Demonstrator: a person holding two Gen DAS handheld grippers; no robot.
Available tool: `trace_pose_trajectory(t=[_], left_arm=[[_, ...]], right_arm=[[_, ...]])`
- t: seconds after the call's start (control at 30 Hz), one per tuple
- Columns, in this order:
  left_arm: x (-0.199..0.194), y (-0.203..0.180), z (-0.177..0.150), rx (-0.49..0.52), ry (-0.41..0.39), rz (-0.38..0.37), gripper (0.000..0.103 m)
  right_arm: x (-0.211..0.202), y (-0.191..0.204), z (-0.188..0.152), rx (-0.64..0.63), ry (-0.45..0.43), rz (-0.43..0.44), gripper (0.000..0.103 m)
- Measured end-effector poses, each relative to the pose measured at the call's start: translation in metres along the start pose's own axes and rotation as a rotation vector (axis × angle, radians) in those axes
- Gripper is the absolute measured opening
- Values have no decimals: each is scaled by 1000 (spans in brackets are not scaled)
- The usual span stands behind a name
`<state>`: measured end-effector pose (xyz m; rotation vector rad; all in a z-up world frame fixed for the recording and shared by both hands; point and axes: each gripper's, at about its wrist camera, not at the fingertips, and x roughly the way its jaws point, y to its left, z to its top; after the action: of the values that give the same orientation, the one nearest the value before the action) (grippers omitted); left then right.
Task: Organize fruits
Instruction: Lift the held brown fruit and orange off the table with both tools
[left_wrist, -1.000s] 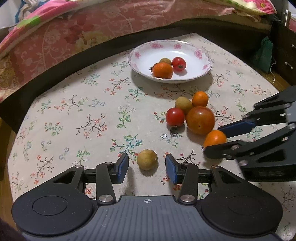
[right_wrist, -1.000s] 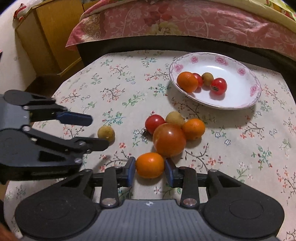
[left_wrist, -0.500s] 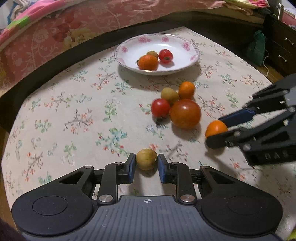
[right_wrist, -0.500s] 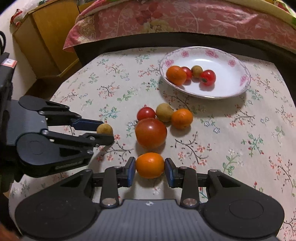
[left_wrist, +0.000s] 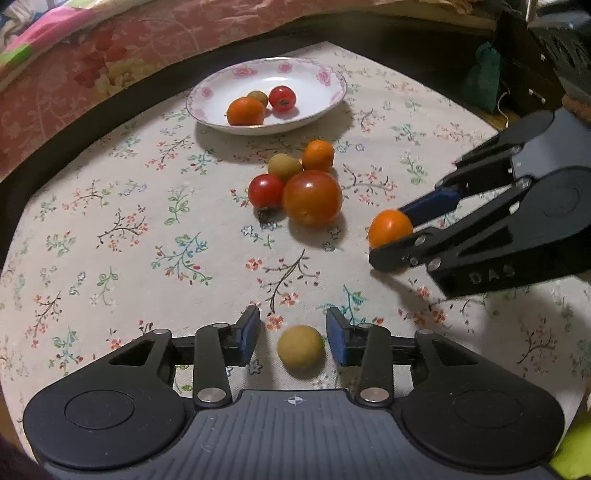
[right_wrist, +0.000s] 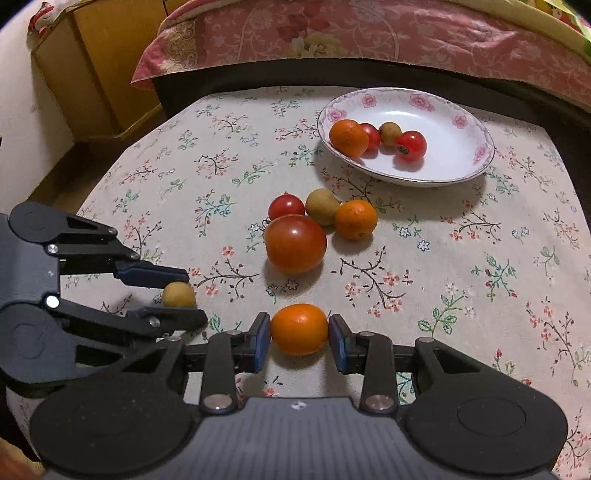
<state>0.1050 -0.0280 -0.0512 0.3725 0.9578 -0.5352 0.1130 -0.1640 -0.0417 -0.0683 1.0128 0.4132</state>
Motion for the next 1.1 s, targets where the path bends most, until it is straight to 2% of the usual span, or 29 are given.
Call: trace_pose_trajectory(t=[0.2,0.47,0.7,0.77,1.0,1.1], left_arm=[[-5,4,-10,-14,-6,-14,58],[-16,-1,-26,-46,0,-2,56],[-16,-7,-27,-51,1,4,54],[-15,-9,-26,-47,-1,5,52],[-13,-13,-25,-41,-5,5,35],[-13,-12,-24,-43,-2,4,33]], right_arm=[[2,-3,-5,-6,-1,2,39],[3,-5,-4,0,-5,1,39],[2,-5,-6,3,-7,-3,39],[2,-5,-6,3,-9,-4,39],[2,-4,-6,-1,-10,-7,39],[2,-4,-6,-3,-15,-9,39]])
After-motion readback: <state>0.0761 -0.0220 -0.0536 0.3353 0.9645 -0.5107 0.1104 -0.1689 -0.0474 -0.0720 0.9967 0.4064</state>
